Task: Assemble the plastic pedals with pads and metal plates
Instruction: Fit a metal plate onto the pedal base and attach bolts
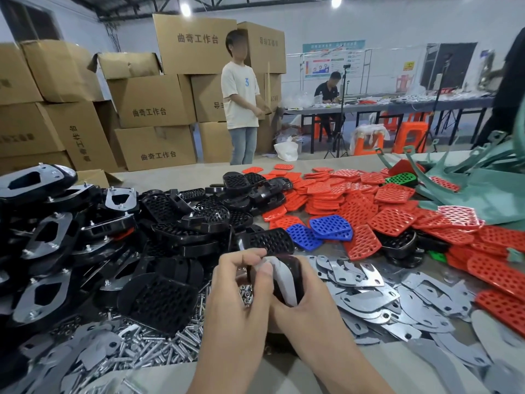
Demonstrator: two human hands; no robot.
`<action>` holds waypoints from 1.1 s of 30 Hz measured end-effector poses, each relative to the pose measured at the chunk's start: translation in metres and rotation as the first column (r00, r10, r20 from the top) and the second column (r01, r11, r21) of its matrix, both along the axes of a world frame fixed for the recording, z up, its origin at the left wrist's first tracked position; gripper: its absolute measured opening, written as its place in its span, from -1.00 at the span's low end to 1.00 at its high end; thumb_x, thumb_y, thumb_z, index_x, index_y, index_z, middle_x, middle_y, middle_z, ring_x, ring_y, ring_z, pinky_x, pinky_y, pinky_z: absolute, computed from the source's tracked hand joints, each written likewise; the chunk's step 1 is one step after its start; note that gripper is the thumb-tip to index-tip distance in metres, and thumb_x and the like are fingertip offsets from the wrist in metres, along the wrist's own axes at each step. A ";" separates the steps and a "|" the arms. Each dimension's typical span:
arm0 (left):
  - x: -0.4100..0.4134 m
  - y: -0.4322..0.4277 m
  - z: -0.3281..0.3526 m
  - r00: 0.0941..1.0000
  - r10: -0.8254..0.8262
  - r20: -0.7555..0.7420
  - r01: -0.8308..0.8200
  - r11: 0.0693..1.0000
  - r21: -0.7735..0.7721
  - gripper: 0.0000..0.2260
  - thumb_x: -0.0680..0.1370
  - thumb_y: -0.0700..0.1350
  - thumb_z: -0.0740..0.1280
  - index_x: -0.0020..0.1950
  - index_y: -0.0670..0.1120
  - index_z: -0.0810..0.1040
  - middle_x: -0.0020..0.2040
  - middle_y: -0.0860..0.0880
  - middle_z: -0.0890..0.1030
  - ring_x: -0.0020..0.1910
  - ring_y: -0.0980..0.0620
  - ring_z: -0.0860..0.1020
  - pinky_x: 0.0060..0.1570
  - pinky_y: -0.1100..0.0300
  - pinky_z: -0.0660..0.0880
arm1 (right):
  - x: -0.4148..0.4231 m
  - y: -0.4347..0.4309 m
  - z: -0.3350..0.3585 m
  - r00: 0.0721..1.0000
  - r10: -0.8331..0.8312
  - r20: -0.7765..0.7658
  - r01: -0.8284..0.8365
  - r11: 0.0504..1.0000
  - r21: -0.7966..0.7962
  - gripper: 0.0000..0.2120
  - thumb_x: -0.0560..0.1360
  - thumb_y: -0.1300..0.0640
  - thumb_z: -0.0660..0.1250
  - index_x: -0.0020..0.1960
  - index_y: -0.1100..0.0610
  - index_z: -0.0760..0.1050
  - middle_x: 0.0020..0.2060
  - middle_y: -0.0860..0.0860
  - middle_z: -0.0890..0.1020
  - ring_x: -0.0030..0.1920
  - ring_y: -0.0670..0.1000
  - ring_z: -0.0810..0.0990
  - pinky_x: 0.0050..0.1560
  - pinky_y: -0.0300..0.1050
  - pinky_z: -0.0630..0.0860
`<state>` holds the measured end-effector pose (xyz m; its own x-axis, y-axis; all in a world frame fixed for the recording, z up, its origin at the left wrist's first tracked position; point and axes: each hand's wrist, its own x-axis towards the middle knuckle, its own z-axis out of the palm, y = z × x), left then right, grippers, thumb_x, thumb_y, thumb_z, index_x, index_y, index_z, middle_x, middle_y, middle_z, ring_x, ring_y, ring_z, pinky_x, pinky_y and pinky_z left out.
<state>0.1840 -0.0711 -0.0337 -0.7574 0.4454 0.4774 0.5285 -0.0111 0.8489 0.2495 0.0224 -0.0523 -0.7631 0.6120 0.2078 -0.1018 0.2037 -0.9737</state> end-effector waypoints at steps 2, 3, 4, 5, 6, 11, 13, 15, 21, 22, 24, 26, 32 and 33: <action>-0.003 -0.001 0.000 0.993 0.063 -0.102 -0.066 0.998 -0.020 -0.82 0.49 0.25 0.24 -0.07 0.19 0.51 0.14 0.32 0.56 0.14 0.22 0.56 0.11 0.00 0.55 | 0.001 -0.002 0.003 0.999 -0.033 -0.023 0.034 0.998 0.049 -0.65 0.35 -0.21 0.44 0.12 -0.25 0.53 -0.06 -0.18 0.72 -0.05 -0.16 0.70 0.07 0.10 0.65; -0.005 -0.001 0.001 0.981 0.082 -0.177 -0.087 0.996 -0.022 -0.80 0.53 0.24 0.24 -0.11 0.16 0.52 0.13 0.32 0.56 0.14 0.20 0.56 0.11 0.06 0.54 | 0.001 -0.004 0.003 0.998 -0.051 -0.033 0.053 0.996 0.073 -0.67 0.35 -0.22 0.42 0.10 -0.26 0.52 -0.08 -0.20 0.72 -0.07 -0.19 0.69 0.05 0.07 0.64; -0.006 -0.001 0.001 0.961 0.100 -0.259 -0.110 0.994 -0.026 -0.79 0.58 0.22 0.25 -0.12 0.13 0.52 0.11 0.30 0.56 0.14 0.18 0.55 0.10 0.14 0.51 | 0.002 -0.005 0.004 0.997 -0.070 -0.040 0.074 0.992 0.101 -0.67 0.35 -0.24 0.40 0.10 -0.27 0.51 -0.10 -0.22 0.71 -0.10 -0.20 0.68 0.02 0.03 0.64; -0.007 -0.002 0.002 0.937 0.122 -0.329 -0.141 0.989 -0.036 -0.78 0.59 0.20 0.24 -0.12 0.12 0.53 0.09 0.28 0.55 0.14 0.17 0.53 0.09 0.24 0.48 | 0.002 -0.006 0.005 0.994 -0.096 -0.043 0.101 0.987 0.128 -0.65 0.35 -0.27 0.38 0.11 -0.27 0.49 -0.12 -0.24 0.70 -0.13 -0.21 0.67 -0.01 -0.01 0.63; -0.007 -0.003 0.005 0.917 0.148 -0.370 -0.176 0.983 -0.045 -0.77 0.57 0.20 0.22 -0.12 0.11 0.54 0.07 0.26 0.55 0.13 0.18 0.50 0.06 0.35 0.43 | 0.003 -0.006 0.005 0.991 -0.128 -0.044 0.133 0.978 0.160 -0.63 0.34 -0.30 0.36 0.12 -0.29 0.48 -0.12 -0.27 0.69 -0.14 -0.22 0.66 -0.04 -0.06 0.61; 0.001 -0.006 0.018 0.968 0.145 -0.206 -0.168 0.981 -0.097 -0.69 0.56 0.30 0.20 -0.22 0.15 0.55 -0.08 0.24 0.55 -0.05 0.20 0.49 -0.08 0.37 0.38 | 0.008 -0.008 0.009 0.956 -0.293 0.019 0.268 0.896 0.354 -0.57 0.37 -0.30 0.38 0.17 -0.45 0.29 -0.03 -0.40 0.62 -0.05 -0.24 0.63 0.00 -0.08 0.59; 0.005 -0.006 0.021 0.996 0.085 -0.011 -0.086 0.993 -0.085 -0.75 0.51 0.23 0.26 -0.21 0.12 0.60 -0.18 0.22 0.62 -0.25 0.23 0.55 -0.22 0.38 0.40 | 0.010 -0.008 0.008 0.938 -0.342 0.054 0.289 0.859 0.423 -0.50 0.44 -0.21 0.43 0.21 -0.43 0.20 -0.02 -0.32 0.63 0.01 -0.23 0.59 0.02 -0.10 0.55; 0.009 -0.006 0.020 0.996 0.033 0.085 -0.025 0.996 -0.088 -0.86 0.53 0.10 0.34 -0.16 0.10 0.63 -0.24 0.23 0.65 -0.32 0.27 0.57 -0.27 0.41 0.42 | 0.011 -0.009 0.008 0.924 -0.372 0.091 0.286 0.828 0.483 -0.51 0.47 -0.22 0.40 0.20 -0.41 0.14 0.01 -0.28 0.62 0.07 -0.20 0.54 0.01 -0.14 0.50; 0.010 -0.006 0.015 0.967 0.046 -0.251 -0.072 0.993 -0.095 -0.82 0.51 -0.17 0.41 -0.13 0.14 0.56 -0.01 0.26 0.59 0.01 0.12 0.58 -0.09 0.37 0.47 | 0.012 -0.009 0.008 0.912 -0.381 0.152 0.249 0.808 0.533 -0.56 0.50 -0.26 0.28 0.15 -0.45 0.02 -0.04 -0.27 0.53 0.16 -0.18 0.45 -0.10 -0.18 0.38; 0.010 -0.005 0.015 0.979 0.028 -0.202 -0.044 0.996 -0.076 -0.81 0.51 -0.17 0.41 -0.13 0.14 0.56 -0.01 0.24 0.61 0.00 0.12 0.60 -0.10 0.36 0.48 | 0.012 -0.008 0.008 0.913 -0.379 0.153 0.249 0.812 0.527 -0.53 0.49 -0.23 0.30 0.15 -0.46 0.01 -0.06 -0.26 0.52 0.18 -0.19 0.41 -0.13 -0.18 0.34; 0.011 -0.003 0.016 0.999 -0.015 0.030 0.015 1.000 0.003 -0.84 0.51 -0.11 0.40 -0.10 0.19 0.56 -0.09 0.21 0.65 -0.15 0.18 0.63 -0.18 0.35 0.52 | 0.012 -0.009 0.010 0.910 -0.400 0.109 0.285 0.794 0.537 -0.49 0.48 -0.22 0.33 0.19 -0.43 0.02 -0.04 -0.24 0.56 0.20 -0.18 0.37 -0.15 -0.16 0.37; 0.010 -0.002 0.018 0.971 -0.073 0.228 0.069 0.997 0.026 -0.93 0.52 -0.04 0.38 -0.12 0.15 0.59 -0.25 0.13 0.66 -0.32 0.18 0.60 -0.25 0.31 0.53 | 0.011 -0.013 0.011 0.903 -0.427 0.049 0.331 0.765 0.553 -0.53 0.48 -0.25 0.32 0.21 -0.39 0.08 0.05 -0.21 0.64 0.15 -0.14 0.47 -0.11 -0.08 0.45; 0.002 -0.004 0.019 0.874 -0.181 0.452 0.202 0.979 0.002 -0.79 0.57 -0.02 0.35 -0.25 0.02 0.65 -0.46 0.01 0.52 -0.48 0.06 0.45 -0.39 0.19 0.39 | 0.009 -0.009 0.007 0.848 -0.523 -0.078 0.408 0.553 0.726 -0.48 0.42 -0.09 0.56 0.21 -0.15 0.31 -0.05 -0.15 0.69 -0.20 0.00 0.70 -0.41 -0.05 0.51; 0.002 -0.005 0.018 0.909 -0.170 0.381 0.185 0.983 -0.003 -0.82 0.57 -0.04 0.36 -0.22 0.02 0.64 -0.44 0.05 0.54 -0.47 0.10 0.47 -0.37 0.22 0.40 | 0.010 -0.007 0.006 0.847 -0.525 -0.078 0.401 0.536 0.743 -0.47 0.40 -0.09 0.57 0.20 -0.14 0.32 -0.06 -0.16 0.68 -0.21 -0.02 0.69 -0.44 -0.09 0.45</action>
